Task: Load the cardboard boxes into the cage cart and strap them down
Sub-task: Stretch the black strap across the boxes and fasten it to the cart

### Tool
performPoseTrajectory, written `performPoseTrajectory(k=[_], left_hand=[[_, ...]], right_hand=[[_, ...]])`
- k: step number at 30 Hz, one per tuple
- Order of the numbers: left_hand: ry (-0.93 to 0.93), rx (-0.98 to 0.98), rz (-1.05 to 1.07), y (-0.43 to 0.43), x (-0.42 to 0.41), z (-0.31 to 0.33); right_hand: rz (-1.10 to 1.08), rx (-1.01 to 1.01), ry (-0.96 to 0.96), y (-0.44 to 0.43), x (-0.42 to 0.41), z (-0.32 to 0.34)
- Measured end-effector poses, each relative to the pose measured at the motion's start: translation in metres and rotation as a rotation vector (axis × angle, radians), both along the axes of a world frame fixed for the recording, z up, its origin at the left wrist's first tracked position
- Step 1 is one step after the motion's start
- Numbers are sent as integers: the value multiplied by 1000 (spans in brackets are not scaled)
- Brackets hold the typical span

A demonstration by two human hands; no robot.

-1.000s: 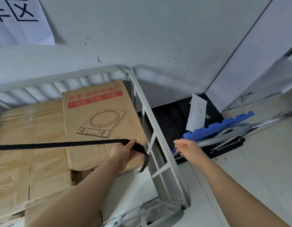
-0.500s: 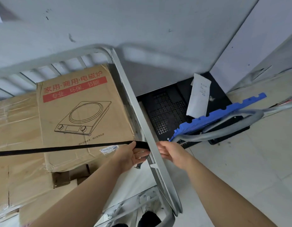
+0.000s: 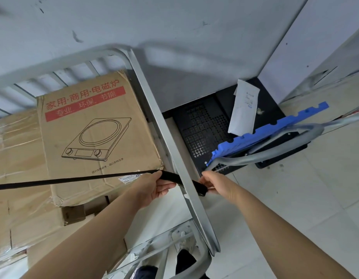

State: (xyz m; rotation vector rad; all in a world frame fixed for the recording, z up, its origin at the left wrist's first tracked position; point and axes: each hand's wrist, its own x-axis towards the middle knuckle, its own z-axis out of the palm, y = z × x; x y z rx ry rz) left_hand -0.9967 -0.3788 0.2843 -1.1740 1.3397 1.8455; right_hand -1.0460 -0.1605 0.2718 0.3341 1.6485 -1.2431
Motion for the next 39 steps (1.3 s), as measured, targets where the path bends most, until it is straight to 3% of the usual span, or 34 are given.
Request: performPoseTrajectory(k=[5, 8, 14, 18, 25, 32, 39], left_hand=[[-12, 24, -4, -8, 25, -4], [1, 35, -99, -6, 44, -9], [177, -14, -754, 21, 78, -17], [333, -255, -1079, 38, 86, -22], [399, -484, -1013, -4, 96, 1], [501, -484, -867, -9, 116, 13], [377, -416, -912, -25, 118, 7]], right_hand=[[27, -28, -104, 10, 37, 14], [-96, -108, -201, 6, 52, 19], [-298, -218, -178, -4, 67, 20], [-306, -205, -206, -8, 69, 29], [-296, -189, -149, -12, 74, 37], [-228, -133, -152, -18, 73, 43], [-271, 42, -102, -18, 72, 41]])
